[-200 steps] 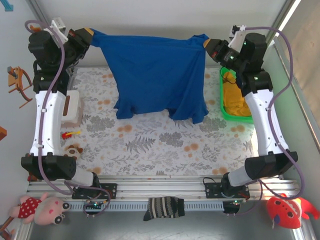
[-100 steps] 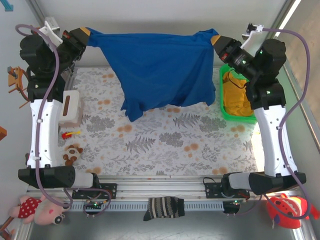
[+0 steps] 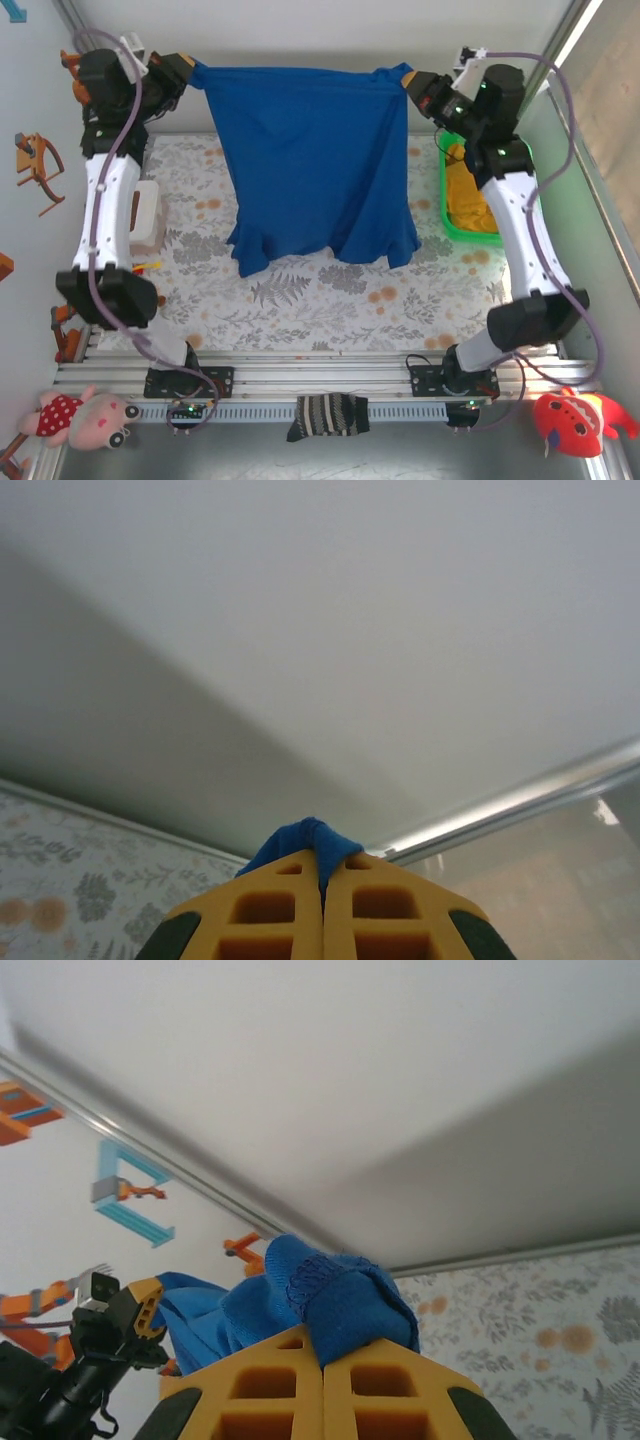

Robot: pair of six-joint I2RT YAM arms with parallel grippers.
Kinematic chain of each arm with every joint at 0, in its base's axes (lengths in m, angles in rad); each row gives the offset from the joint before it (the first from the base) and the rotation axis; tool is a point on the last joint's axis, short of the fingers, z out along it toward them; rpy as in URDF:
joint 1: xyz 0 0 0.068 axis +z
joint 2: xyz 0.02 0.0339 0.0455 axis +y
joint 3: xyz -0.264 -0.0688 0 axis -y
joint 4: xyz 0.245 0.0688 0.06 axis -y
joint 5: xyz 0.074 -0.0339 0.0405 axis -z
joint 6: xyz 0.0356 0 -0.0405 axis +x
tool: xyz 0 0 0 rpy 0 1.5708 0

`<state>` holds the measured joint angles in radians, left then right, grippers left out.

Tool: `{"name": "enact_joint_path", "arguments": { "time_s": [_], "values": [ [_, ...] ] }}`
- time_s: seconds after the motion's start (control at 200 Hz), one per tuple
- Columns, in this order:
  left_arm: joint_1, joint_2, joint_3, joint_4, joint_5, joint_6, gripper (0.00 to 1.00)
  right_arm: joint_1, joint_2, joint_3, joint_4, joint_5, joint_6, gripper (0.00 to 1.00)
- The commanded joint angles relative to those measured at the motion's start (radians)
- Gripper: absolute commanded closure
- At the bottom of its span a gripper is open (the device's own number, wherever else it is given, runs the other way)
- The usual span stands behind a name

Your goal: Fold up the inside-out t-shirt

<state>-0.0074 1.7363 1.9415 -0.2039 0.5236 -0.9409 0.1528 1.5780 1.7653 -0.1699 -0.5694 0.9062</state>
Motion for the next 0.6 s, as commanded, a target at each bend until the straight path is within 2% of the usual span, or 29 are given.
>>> {"name": "enact_joint_path", "arguments": {
  "time_s": [0.0, 0.1, 0.24, 0.295, 0.371, 0.446, 0.596],
  "values": [
    [0.034, 0.15, 0.191, -0.061, -0.004, 0.024, 1.0, -0.021, 0.126, 0.103, 0.058, -0.009, -0.003, 1.0],
    [0.042, 0.319, 0.48, -0.168, 0.013, 0.008, 1.0, -0.02, 0.252, 0.257, 0.058, -0.044, -0.006, 1.0],
    [0.046, 0.432, 0.751, -0.166, 0.02, -0.087, 1.0, -0.019, 0.33, 0.455, 0.06, -0.066, -0.007, 1.0],
    [0.048, 0.438, 0.8, -0.151, 0.015, -0.097, 1.0, -0.019, 0.33, 0.503, 0.068, -0.06, -0.012, 1.0],
    [0.051, 0.395, 0.765, -0.104, 0.019, -0.107, 1.0, -0.02, 0.309, 0.526, 0.073, -0.05, -0.029, 1.0],
    [0.048, 0.323, 0.679, -0.077, 0.025, -0.073, 1.0, -0.019, 0.259, 0.463, 0.089, -0.039, -0.044, 1.0],
    [0.028, 0.144, 0.321, 0.002, 0.073, -0.005, 1.0, -0.019, 0.093, 0.04, 0.227, 0.001, -0.052, 1.0]
  ]
}}
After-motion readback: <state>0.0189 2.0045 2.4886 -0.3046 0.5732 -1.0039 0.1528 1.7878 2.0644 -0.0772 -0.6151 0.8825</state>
